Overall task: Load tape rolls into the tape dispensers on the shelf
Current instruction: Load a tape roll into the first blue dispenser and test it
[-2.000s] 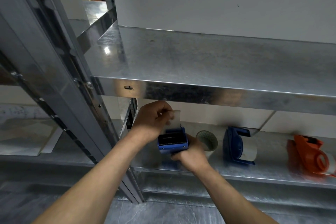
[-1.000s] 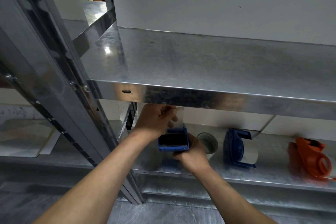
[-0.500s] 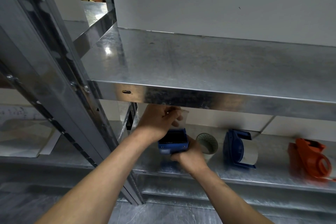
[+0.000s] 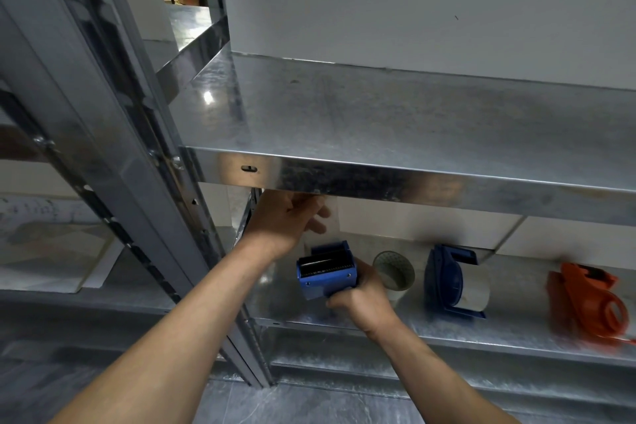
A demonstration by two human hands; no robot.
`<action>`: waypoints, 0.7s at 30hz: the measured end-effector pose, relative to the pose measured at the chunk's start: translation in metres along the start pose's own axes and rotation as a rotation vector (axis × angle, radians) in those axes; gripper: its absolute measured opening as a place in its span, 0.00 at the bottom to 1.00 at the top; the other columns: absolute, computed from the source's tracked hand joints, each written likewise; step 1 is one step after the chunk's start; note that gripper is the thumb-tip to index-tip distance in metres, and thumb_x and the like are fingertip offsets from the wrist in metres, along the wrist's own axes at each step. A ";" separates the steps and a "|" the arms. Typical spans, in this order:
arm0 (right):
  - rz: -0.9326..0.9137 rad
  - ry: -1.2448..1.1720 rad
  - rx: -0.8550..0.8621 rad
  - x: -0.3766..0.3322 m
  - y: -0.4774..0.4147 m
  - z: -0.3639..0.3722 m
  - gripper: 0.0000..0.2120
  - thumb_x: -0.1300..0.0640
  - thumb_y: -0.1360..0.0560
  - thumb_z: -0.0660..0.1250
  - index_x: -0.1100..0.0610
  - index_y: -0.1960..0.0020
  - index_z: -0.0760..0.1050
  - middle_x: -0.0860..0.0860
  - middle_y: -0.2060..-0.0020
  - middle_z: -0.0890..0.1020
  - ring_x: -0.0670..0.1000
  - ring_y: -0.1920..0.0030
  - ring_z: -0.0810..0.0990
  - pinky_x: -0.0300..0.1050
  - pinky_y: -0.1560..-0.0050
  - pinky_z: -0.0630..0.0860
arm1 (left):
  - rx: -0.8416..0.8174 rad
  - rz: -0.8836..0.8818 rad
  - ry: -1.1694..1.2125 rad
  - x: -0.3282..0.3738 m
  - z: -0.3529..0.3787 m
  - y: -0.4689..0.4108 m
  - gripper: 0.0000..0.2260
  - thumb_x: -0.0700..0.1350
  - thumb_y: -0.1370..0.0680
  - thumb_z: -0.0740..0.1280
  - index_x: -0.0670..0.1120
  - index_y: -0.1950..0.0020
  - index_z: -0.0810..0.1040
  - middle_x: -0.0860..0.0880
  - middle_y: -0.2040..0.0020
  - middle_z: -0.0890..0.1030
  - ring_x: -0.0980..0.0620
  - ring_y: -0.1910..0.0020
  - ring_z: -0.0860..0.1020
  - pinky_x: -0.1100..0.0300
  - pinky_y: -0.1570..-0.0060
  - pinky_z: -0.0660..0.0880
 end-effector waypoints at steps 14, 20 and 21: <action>-0.005 -0.051 0.068 0.013 -0.008 -0.004 0.23 0.72 0.46 0.69 0.54 0.55 0.81 0.45 0.64 0.85 0.40 0.63 0.82 0.35 0.64 0.77 | 0.068 0.048 0.063 0.002 0.001 0.004 0.10 0.41 0.20 0.65 0.48 0.59 0.81 0.51 0.64 0.85 0.47 0.67 0.84 0.46 0.54 0.81; -0.021 -0.002 0.049 0.011 -0.007 -0.001 0.23 0.70 0.46 0.66 0.52 0.55 0.80 0.43 0.66 0.84 0.38 0.65 0.81 0.33 0.66 0.74 | 0.048 0.046 0.005 0.004 0.003 0.004 0.11 0.42 0.20 0.65 0.48 0.61 0.81 0.53 0.63 0.85 0.49 0.67 0.84 0.50 0.55 0.81; -0.022 0.000 0.047 0.011 -0.006 -0.001 0.23 0.72 0.45 0.66 0.51 0.56 0.80 0.43 0.67 0.84 0.37 0.65 0.81 0.33 0.67 0.74 | 0.049 0.041 0.004 0.004 0.002 0.003 0.11 0.42 0.20 0.65 0.48 0.60 0.81 0.53 0.63 0.85 0.49 0.67 0.84 0.51 0.56 0.81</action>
Point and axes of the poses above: each hand's wrist, its own y-axis away from the middle knuckle, its own z-axis out of the palm, x = y × z, the point moved 2 cm from there along -y, towards the middle knuckle
